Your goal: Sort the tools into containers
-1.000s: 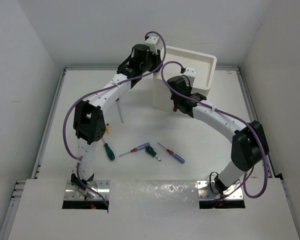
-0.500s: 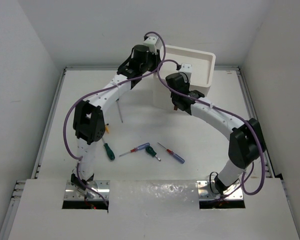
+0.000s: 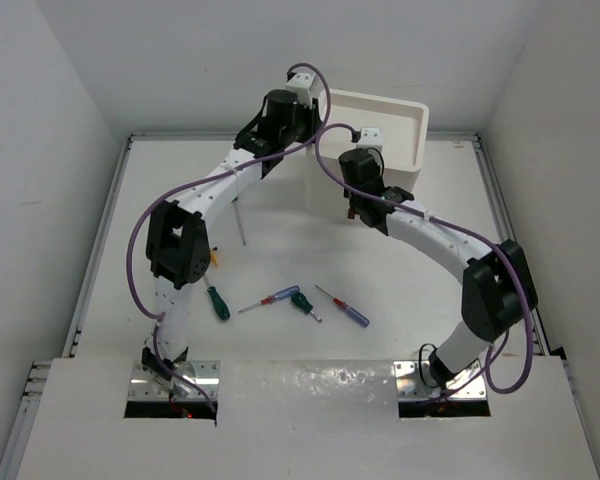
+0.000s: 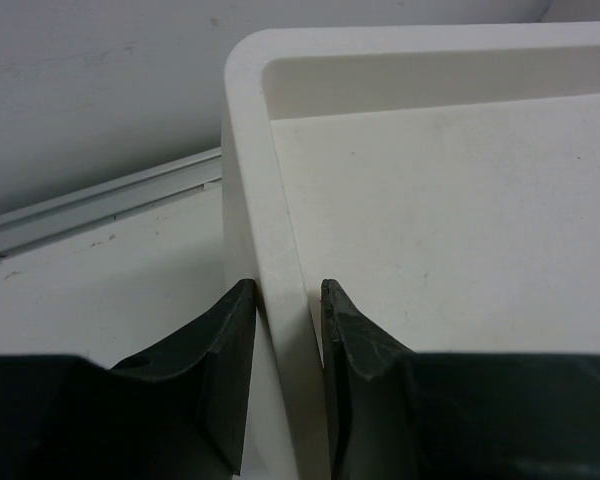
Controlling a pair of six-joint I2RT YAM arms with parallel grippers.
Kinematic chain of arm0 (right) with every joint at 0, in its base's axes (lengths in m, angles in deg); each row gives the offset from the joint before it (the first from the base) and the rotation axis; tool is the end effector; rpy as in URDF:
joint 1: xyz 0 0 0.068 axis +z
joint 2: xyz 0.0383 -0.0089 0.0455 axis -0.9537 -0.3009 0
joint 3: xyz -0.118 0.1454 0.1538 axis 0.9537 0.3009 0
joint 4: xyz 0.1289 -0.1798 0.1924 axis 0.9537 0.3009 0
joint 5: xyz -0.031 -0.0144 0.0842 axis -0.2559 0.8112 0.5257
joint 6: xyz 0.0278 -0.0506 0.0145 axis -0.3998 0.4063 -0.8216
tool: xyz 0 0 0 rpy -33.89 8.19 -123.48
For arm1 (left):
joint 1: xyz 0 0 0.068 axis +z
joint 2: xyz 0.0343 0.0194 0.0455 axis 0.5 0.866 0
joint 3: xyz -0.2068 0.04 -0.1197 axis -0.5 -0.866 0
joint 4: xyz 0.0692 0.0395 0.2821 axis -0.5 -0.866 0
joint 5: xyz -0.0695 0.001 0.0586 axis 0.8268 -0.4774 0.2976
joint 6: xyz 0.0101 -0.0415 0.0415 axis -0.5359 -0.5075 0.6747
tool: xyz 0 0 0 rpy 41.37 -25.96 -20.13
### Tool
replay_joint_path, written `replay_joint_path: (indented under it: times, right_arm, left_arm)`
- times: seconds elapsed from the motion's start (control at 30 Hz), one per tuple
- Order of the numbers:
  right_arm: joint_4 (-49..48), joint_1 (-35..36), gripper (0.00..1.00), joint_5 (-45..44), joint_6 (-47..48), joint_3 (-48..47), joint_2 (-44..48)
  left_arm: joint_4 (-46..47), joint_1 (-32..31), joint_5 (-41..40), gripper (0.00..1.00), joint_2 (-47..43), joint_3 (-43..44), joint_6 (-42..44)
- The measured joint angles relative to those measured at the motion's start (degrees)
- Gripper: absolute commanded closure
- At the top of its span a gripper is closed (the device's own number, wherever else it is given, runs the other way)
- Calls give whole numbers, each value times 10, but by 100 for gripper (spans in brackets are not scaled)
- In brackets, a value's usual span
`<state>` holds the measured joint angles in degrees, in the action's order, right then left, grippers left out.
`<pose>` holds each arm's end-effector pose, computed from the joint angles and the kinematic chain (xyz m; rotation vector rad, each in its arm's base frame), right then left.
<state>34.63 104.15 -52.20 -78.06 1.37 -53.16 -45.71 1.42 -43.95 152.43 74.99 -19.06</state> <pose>0.3633 0.1931 0.2297 0.2639 1.9746 -0.0496 0.4724 -0.2582 0.3018 0.3718 1.8331 -0.4424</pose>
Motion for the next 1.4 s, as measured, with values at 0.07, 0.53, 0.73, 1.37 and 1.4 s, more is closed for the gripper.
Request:
replay_joint_path:
  times: [0.07, 0.53, 0.73, 1.37, 1.4]
  right_arm:
    - [-14, -5, 100, 21, 5, 12, 9]
    - [-116, -16, 100, 106, -52, 142, 100]
    - [-99, -4, 100, 133, -80, 170, 145]
    - [94, 123, 88, 158, -33, 215, 310]
    - [98, 123, 76, 162, -26, 213, 312]
  left_arm:
    - [0, 0, 0, 100, 0, 0, 0]
    - [5, -11, -35, 100, -4, -7, -16]
    - [5, -14, -47, 100, -6, -9, -19]
    - [-10, -15, -47, 98, -7, -3, -20]
    - [-12, -15, -45, 95, -7, -2, -18]
